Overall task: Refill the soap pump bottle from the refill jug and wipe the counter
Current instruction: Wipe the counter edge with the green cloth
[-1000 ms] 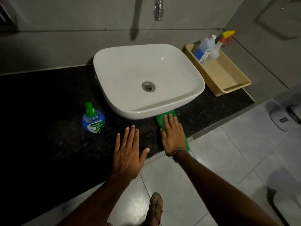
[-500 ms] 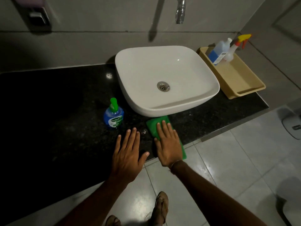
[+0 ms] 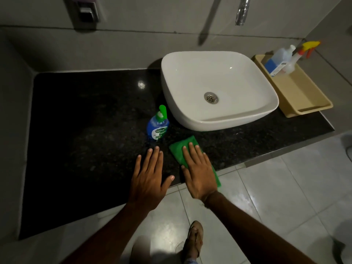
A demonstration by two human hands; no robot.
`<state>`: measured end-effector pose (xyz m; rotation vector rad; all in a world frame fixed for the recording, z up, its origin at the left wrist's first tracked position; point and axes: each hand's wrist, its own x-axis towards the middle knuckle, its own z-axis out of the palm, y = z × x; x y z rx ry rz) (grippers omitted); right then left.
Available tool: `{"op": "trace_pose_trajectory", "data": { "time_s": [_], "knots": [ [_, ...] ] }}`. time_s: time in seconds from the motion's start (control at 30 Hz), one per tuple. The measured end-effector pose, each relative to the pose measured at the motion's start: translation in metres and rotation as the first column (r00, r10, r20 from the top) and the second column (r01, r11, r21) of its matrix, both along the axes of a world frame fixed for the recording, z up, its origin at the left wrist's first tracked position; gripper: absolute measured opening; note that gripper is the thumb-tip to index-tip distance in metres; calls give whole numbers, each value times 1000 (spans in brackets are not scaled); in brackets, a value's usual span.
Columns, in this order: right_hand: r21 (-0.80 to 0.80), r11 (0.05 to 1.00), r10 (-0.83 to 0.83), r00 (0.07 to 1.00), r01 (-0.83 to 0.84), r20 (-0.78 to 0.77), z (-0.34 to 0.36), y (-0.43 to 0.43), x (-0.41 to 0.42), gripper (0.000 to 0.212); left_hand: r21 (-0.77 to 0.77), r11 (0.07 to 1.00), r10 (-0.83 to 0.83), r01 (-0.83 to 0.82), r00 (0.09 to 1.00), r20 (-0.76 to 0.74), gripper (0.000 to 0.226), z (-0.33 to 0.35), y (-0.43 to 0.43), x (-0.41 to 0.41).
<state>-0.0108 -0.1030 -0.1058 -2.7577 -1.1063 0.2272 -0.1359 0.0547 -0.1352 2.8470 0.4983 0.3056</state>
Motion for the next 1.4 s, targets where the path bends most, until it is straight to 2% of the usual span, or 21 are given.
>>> {"op": "trace_pose_trajectory", "data": {
  "time_s": [0.07, 0.23, 0.33, 0.4, 0.47, 0.57, 0.63, 0.7, 0.83, 0.9, 1.0, 1.1, 1.13, 1.2, 1.3, 1.4],
  "knots": [
    [1, 1000, 22, 999, -22, -26, 2, -17, -6, 64, -16, 1000, 0, 0, 1000, 5, 79, 0, 2, -4],
    [-40, 979, -201, 980, 201, 2, 6, 34, 18, 66, -25, 999, 43, -44, 999, -34, 77, 3, 12, -15],
    [-25, 994, -111, 994, 111, 10, 3, 57, 0, 66, -31, 998, 50, -52, 996, -71, 77, 4, 15, -22],
    [-14, 1000, -6, 1000, 6, -7, 1, 38, -20, 66, -39, 998, 42, -46, 996, -81, 77, 5, 16, -24],
    [-3, 1000, 29, 999, -29, -39, 2, 9, -32, 65, -58, 997, 38, -43, 995, -91, 77, 9, 19, -25],
    [-24, 998, -66, 998, 65, -8, 3, -2, -11, 65, -61, 997, 44, -51, 993, -109, 78, 12, 21, -26],
    [-52, 985, -165, 986, 165, 6, 6, 23, 3, 66, -60, 997, 46, -54, 991, -123, 78, 12, 22, -29],
    [-59, 980, -188, 982, 188, 8, 8, 48, -2, 67, -50, 997, 51, -58, 991, -126, 78, 11, 23, -31],
    [-25, 997, 74, 997, -74, -15, -1, 37, -56, 68, -36, 998, 54, -58, 994, -94, 76, 11, 26, -36],
    [-13, 992, 127, 990, -128, -55, -3, 8, -65, 68, -31, 998, 56, -59, 994, -91, 76, 11, 27, -37],
    [-25, 999, 39, 998, -40, -40, 3, -12, -32, 66, -30, 998, 59, -62, 992, -108, 77, 13, 28, -37],
    [-34, 991, -129, 991, 128, -24, 10, 24, 1, 64, -25, 999, 23, -26, 993, -116, 76, 13, 23, -31],
    [-37, 990, -136, 991, 136, -15, 10, 36, 3, 64, -20, 1000, 11, -14, 993, -120, 76, 12, 19, -29],
    [-24, 998, -50, 999, 50, -9, 6, 39, -7, 65, -28, 1000, -2, -1, 994, -113, 76, 11, 12, -21],
    [-1, 997, 83, 996, -83, -44, 3, -11, -25, 66, -52, 998, -27, 23, 997, -69, 76, 11, 1, -8],
    [-8, 999, -39, 998, 39, -40, 5, -47, 12, 65, -60, 996, -75, 72, 996, -50, 76, 11, -13, 9]
  ]
}}
